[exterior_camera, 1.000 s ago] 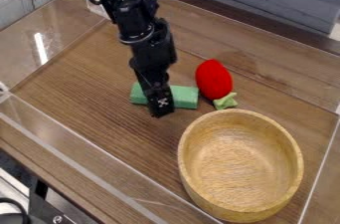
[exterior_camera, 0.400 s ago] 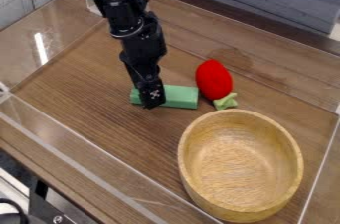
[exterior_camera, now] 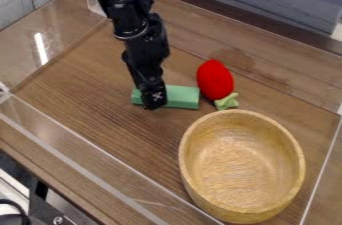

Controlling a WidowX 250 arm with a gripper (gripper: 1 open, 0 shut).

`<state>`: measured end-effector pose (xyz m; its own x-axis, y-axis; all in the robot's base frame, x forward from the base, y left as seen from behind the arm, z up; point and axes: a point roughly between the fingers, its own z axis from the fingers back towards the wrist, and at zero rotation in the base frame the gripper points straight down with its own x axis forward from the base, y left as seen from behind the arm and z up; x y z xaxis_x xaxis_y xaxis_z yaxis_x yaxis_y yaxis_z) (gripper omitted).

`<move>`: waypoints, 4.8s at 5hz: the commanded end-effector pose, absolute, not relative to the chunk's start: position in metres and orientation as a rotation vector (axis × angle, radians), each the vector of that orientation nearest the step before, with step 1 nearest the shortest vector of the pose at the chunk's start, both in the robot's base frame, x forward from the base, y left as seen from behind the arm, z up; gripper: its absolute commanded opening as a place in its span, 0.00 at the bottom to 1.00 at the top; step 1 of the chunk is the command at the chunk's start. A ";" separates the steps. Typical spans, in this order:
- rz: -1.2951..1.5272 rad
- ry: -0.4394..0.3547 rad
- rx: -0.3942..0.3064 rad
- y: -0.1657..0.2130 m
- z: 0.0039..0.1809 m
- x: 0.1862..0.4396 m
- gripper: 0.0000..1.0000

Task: Put the green block in the brown bowl

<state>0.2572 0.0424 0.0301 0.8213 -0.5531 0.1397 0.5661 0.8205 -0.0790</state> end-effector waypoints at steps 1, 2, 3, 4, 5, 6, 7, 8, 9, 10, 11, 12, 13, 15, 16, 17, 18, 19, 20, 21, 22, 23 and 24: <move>-0.609 -0.110 -0.118 0.030 0.027 0.259 1.00; -0.670 -0.104 -0.123 0.035 0.022 0.257 1.00; -0.714 -0.096 -0.127 0.040 0.017 0.255 1.00; -0.751 -0.090 -0.131 0.030 0.011 0.260 1.00; -0.787 -0.085 -0.135 0.020 0.005 0.264 1.00; -0.734 -0.081 -0.152 0.026 0.015 0.263 1.00; -0.673 -0.076 -0.158 0.035 0.022 0.263 1.00; -0.638 -0.071 -0.160 0.042 0.025 0.255 1.00; -0.604 -0.071 -0.161 0.048 0.027 0.249 0.00; -0.645 -0.073 -0.167 0.055 0.030 0.248 0.00; -0.587 -0.084 -0.149 0.055 0.048 0.238 0.00; -0.533 -0.105 -0.117 0.046 0.068 0.238 0.00; -0.490 -0.119 -0.116 0.016 0.073 0.232 0.00; -0.497 -0.126 -0.124 -0.041 0.064 0.227 0.00; -0.508 -0.126 -0.127 -0.047 0.067 0.222 0.00; -0.506 -0.124 -0.128 -0.046 0.071 0.219 0.00; -0.444 -0.125 -0.125 -0.056 0.074 0.216 0.00; -0.380 -0.125 -0.124 -0.065 0.077 0.213 0.00; -0.481 -0.110 -0.138 -0.082 0.076 0.204 0.00; -0.579 -0.094 -0.156 -0.098 0.074 0.196 0.00; -0.626 -0.067 -0.165 -0.114 0.070 0.193 0.00; -0.620 -0.064 -0.162 -0.120 0.068 0.199 1.00; -0.578 -0.059 -0.163 -0.115 0.058 0.194 0.00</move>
